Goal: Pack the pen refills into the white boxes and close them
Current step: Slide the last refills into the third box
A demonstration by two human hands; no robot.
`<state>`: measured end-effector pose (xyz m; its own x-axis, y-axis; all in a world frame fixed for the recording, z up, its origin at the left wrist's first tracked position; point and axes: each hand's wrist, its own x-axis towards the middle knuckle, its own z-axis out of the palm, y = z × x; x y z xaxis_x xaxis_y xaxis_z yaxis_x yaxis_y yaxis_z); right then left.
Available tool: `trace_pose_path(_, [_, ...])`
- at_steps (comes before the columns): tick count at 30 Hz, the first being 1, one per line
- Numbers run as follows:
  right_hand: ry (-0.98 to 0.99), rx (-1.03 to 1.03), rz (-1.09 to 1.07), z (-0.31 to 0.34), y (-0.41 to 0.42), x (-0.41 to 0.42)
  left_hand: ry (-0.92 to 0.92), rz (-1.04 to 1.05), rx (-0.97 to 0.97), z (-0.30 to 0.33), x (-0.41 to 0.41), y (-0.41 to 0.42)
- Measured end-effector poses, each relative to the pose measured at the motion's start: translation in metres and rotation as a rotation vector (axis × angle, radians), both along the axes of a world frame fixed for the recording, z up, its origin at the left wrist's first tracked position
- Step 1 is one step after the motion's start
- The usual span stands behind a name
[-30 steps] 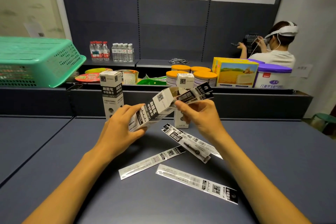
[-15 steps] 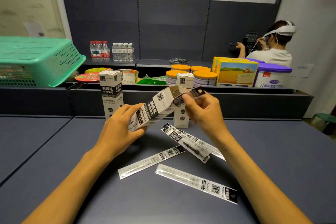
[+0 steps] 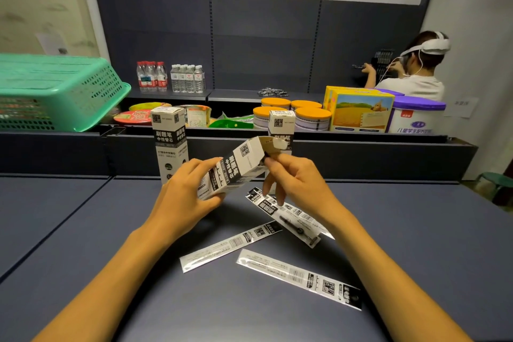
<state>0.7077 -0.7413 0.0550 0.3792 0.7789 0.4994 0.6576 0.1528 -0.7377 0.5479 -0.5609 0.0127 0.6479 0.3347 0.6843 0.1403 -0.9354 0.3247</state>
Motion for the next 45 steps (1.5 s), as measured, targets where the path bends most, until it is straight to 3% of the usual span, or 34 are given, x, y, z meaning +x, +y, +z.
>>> trace_pose_path(2, [0.023, -0.015, 0.036, 0.001, -0.001, 0.001, -0.003, 0.009, 0.001, 0.000, -0.001, 0.002])
trace_pose_path(5, [0.074, 0.138, 0.048, 0.005, -0.006, 0.006, -0.013, 0.020, 0.004, 0.002, -0.002, 0.005])
trace_pose_path(8, [0.110, 0.201, -0.065, 0.006, -0.008, 0.019, -0.023, 0.038, -0.003, 0.003, -0.004, 0.009])
trace_pose_path(14, [-0.309, -0.587, -0.331, -0.020, 0.002, 0.034, -0.032, 0.052, -0.017, 0.003, -0.004, 0.013])
trace_pose_path(18, [-0.406, -0.749, -0.403, -0.025, 0.012, 0.030, -0.032, 0.050, -0.025, 0.002, -0.005, 0.011])
trace_pose_path(27, [-0.182, -0.750, -0.335, -0.026, 0.016, 0.030, -0.038, 0.042, -0.030, 0.003, -0.005, 0.012])
trace_pose_path(45, [0.091, -0.385, -0.139, 0.000, -0.010, 0.033, -0.021, 0.044, -0.023, -0.002, -0.004, 0.016])
